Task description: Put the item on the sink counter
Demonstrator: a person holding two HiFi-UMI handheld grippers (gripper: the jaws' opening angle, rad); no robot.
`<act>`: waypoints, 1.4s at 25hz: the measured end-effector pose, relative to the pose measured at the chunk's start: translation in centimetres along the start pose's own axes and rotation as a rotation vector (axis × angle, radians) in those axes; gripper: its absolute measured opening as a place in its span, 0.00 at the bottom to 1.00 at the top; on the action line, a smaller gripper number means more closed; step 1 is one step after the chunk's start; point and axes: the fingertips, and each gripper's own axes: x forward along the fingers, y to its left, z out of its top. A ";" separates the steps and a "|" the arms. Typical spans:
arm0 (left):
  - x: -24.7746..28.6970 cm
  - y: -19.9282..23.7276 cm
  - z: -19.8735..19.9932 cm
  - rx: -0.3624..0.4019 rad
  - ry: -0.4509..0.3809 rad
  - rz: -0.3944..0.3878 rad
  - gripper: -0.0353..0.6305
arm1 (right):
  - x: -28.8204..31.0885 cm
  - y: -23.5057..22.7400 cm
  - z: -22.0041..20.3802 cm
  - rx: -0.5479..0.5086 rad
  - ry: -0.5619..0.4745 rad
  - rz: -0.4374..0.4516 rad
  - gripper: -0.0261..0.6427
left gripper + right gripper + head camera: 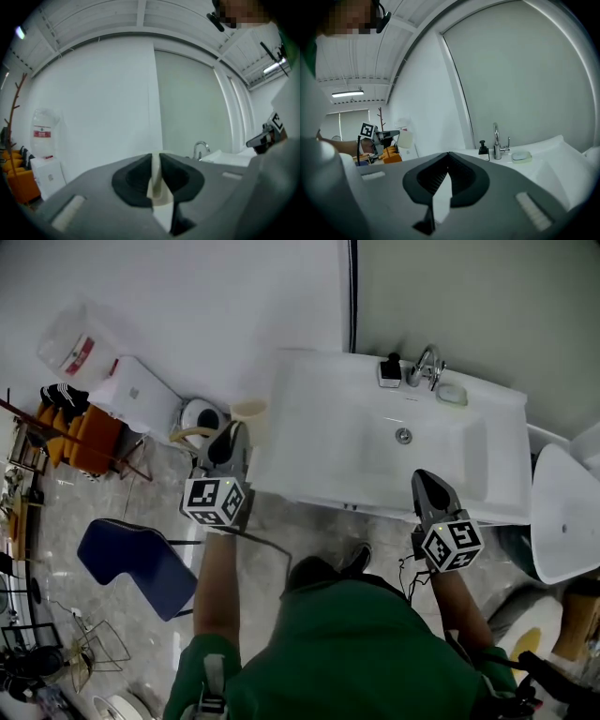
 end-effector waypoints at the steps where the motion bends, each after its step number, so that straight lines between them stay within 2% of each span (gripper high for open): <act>1: 1.3 0.2 -0.5 0.002 0.010 -0.006 0.12 | 0.4 -0.5 -0.2 0.006 0.009 -0.006 0.04; 6: 7.8 1.7 -3.4 -0.004 0.054 -0.052 0.12 | 3.1 -2.4 -0.8 0.018 0.052 -0.066 0.04; 12: 16.5 4.5 -8.6 -0.021 0.110 -0.128 0.12 | 5.9 -4.0 -0.5 0.034 0.083 -0.208 0.04; 20: 25.8 8.2 -15.5 -0.021 0.195 -0.198 0.12 | 10.7 -3.7 -1.5 0.036 0.146 -0.316 0.04; 27: 30.6 8.8 -19.3 -0.012 0.231 -0.248 0.12 | 12.6 -3.5 -3.1 0.091 0.177 -0.374 0.04; 35: 32.4 9.2 -21.7 -0.034 0.218 -0.216 0.12 | 13.4 -3.2 -3.8 0.117 0.185 -0.397 0.04</act>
